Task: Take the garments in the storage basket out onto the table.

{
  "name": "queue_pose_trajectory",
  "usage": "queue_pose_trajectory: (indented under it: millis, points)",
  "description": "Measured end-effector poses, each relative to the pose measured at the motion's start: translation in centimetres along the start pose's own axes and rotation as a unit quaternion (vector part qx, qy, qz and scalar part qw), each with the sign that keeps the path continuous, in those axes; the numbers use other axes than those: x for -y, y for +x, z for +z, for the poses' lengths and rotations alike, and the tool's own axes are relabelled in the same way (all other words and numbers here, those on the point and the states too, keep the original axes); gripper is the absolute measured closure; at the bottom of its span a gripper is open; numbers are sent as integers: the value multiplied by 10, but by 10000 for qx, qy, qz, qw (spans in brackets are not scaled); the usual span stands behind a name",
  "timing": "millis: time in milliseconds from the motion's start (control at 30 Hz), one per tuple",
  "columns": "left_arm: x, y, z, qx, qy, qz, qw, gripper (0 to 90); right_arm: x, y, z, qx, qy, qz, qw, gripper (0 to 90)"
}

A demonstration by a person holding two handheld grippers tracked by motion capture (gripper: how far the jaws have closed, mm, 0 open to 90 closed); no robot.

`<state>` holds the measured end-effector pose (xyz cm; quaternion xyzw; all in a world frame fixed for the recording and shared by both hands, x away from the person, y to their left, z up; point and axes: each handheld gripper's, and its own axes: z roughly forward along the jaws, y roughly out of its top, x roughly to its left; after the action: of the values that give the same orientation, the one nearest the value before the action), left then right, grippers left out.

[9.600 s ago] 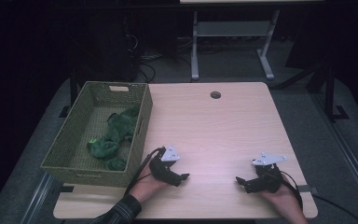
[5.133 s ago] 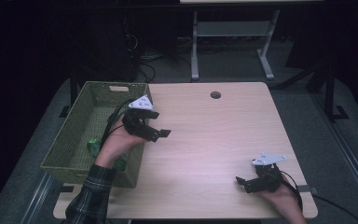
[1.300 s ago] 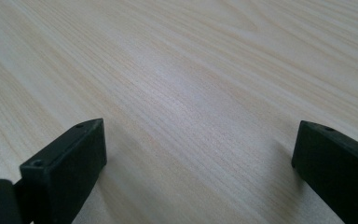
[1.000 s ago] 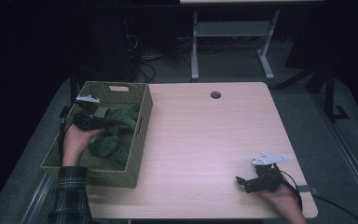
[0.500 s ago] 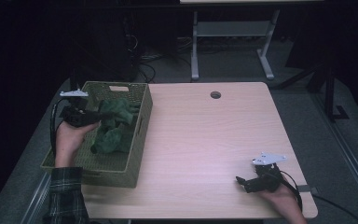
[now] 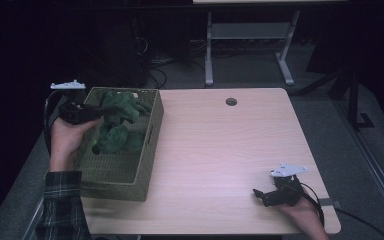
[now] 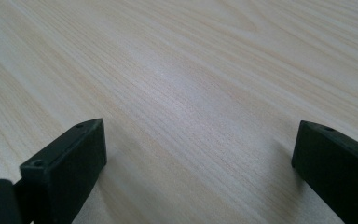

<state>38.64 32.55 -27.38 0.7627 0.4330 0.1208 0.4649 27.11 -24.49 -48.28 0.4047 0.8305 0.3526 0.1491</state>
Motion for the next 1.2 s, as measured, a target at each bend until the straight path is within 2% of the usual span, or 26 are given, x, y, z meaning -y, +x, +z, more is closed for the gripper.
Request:
queue_pose_trajectory:
  millis: [500, 733, 1200]
  points:
    - [-40, -25, -17, 234, -325, 309, 9987, 849, 0, 0, 0, -3, -6, 1, 10000, 27]
    - [-52, -38, -13, 350, -381, 424, 9978, 849, 0, 0, 0, 2, -6, 5, 10000, 27]
    - [-71, -68, 8, 635, -368, 702, 9948, 849, 0, 0, 0, 1, -7, 12, 10000, 27]
